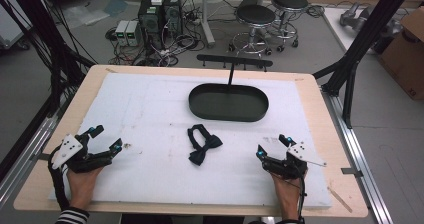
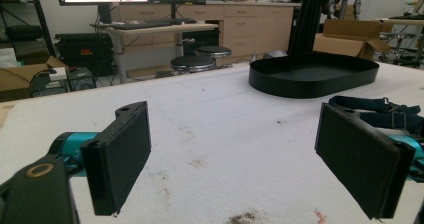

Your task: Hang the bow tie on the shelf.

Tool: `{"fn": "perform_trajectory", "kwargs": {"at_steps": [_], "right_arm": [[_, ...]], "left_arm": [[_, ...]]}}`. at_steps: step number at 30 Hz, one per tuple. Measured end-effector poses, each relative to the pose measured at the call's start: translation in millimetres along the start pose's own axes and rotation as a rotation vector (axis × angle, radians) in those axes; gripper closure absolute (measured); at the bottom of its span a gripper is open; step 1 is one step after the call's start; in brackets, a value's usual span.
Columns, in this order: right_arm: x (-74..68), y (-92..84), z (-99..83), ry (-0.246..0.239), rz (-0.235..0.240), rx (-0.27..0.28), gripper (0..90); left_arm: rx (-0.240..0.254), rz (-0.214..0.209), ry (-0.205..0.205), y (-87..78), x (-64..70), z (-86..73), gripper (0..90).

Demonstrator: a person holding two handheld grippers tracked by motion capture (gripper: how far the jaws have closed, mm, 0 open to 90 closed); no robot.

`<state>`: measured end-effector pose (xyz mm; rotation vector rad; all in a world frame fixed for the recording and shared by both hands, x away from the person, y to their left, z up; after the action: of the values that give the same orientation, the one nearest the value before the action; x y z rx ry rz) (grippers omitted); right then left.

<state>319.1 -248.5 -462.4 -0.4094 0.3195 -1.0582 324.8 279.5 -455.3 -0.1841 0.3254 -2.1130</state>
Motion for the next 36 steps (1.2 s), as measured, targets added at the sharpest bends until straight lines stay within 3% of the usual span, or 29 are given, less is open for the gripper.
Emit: {"fn": "perform_trajectory", "kwargs": {"at_steps": [1,2,10,12,16,24,26,29,30,35,36], "right_arm": [[0.6,1.5,1.7,0.06,0.05,-0.029,11.1],[-0.2,1.3,3.1,0.071,0.06,-0.037,11.1],[-18.5,6.6,31.8,0.01,0.081,-0.049,11.1],[-30.5,12.4,46.7,-0.039,0.087,-0.066,11.1],[-45.0,20.0,62.8,-0.074,0.109,-0.082,11.1],[-64.9,37.7,78.6,-0.08,0.175,-0.153,11.4],[-71.0,45.8,84.5,-0.074,0.201,-0.211,11.4],[-75.9,51.3,89.7,-0.076,0.212,-0.241,11.5],[-82.1,58.4,94.5,-0.088,0.222,-0.283,11.9],[-93.5,70.9,98.7,-0.12,0.243,-0.356,15.6],[-99.5,77.8,99.9,-0.129,0.258,-0.399,16.9]], "left_arm": [[-0.004,0.002,0.001,0.1,-0.2,-0.1,15.2],[-0.004,0.002,0.001,0.1,-0.2,-0.1,15.2],[-0.005,0.003,-0.004,0.4,-0.7,0.0,15.2],[-0.006,0.004,-0.002,0.4,-0.6,-0.1,15.2],[-0.005,0.003,-0.002,0.5,-0.6,0.0,15.2],[-0.006,0.002,-0.002,0.4,-0.6,0.0,15.2],[-0.004,0.003,-0.003,0.5,-0.6,0.0,15.2],[-0.005,0.002,-0.003,0.4,-0.7,0.0,15.2],[-0.005,0.002,-0.004,0.4,-0.7,0.0,15.2],[-0.004,0.002,-0.003,0.5,-0.6,0.0,15.2],[-0.005,0.002,-0.002,0.4,-0.6,0.0,15.2]]}}
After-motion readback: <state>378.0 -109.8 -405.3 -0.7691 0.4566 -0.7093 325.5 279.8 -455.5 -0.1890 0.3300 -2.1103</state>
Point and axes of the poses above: each handheld gripper's, and its own axes: y roughly forward along the jaws, z roughly out of its top, x roughly to its right, the point moved 6 cm from there along y, roughly forward along the jaws, and after that the axes turned 15 degrees about -x, right-handed, at the moved point
